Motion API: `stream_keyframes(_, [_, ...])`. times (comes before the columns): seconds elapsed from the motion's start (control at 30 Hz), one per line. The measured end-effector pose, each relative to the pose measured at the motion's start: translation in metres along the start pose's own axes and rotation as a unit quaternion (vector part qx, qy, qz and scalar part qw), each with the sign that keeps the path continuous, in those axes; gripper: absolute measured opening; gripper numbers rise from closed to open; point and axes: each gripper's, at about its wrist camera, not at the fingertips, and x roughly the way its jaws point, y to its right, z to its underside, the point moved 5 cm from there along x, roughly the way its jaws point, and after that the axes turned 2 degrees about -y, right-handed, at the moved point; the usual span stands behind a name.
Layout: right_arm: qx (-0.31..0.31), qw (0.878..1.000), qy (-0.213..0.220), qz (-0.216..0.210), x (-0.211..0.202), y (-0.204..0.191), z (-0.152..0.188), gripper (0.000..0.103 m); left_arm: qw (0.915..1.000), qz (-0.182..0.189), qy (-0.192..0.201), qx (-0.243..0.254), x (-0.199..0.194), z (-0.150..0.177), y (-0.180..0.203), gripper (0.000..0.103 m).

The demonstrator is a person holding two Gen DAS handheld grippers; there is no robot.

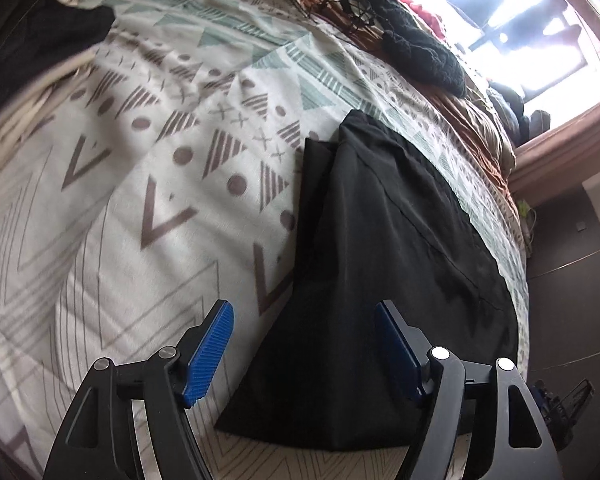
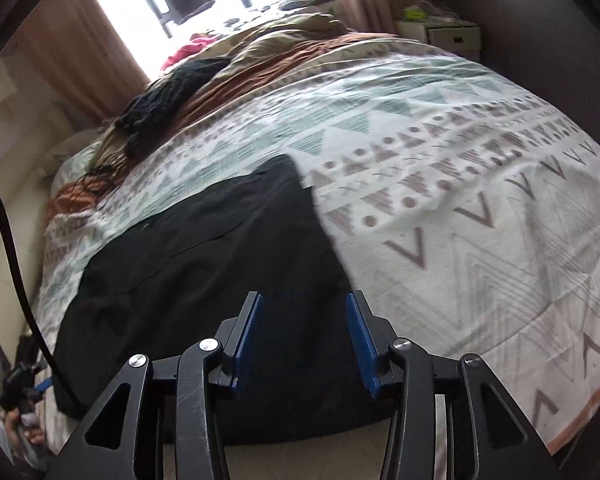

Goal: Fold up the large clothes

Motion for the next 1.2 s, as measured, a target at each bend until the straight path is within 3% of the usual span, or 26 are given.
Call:
stream_keyframes(0.3, [-0.078,0.994,-0.042,-0.064,0.014,-0.093,0.033,0.044,0.9995,0.018,-0.020,-0.018,-0.004,0.031,-0.015,0.074])
stream_keyframes(0.6, [-0.141,0.979,-0.096,-0.108,0.042,-0.170,0.081,0.044,0.9936,0.075,-0.042,-0.072,-0.004,0.052,-0.030,0.062])
stream_keyframes(0.77, [-0.160,0.972,-0.118,-0.123,0.050,-0.196,0.102,0.043,0.9930,0.086,-0.050,-0.064,0.007,0.053,-0.020,0.057])
stream_keyframes(0.93, [-0.170,0.970,-0.125,-0.119,0.047,-0.210,0.115,0.036,0.9914,0.098,-0.041,-0.076,0.018,0.038,-0.018,0.053])
stream_keyframes(1.2, [-0.189,0.966,-0.156,-0.088,0.075,-0.217,0.142,0.036,0.9887,0.110,-0.034,-0.096,0.014,0.047,-0.021,0.039])
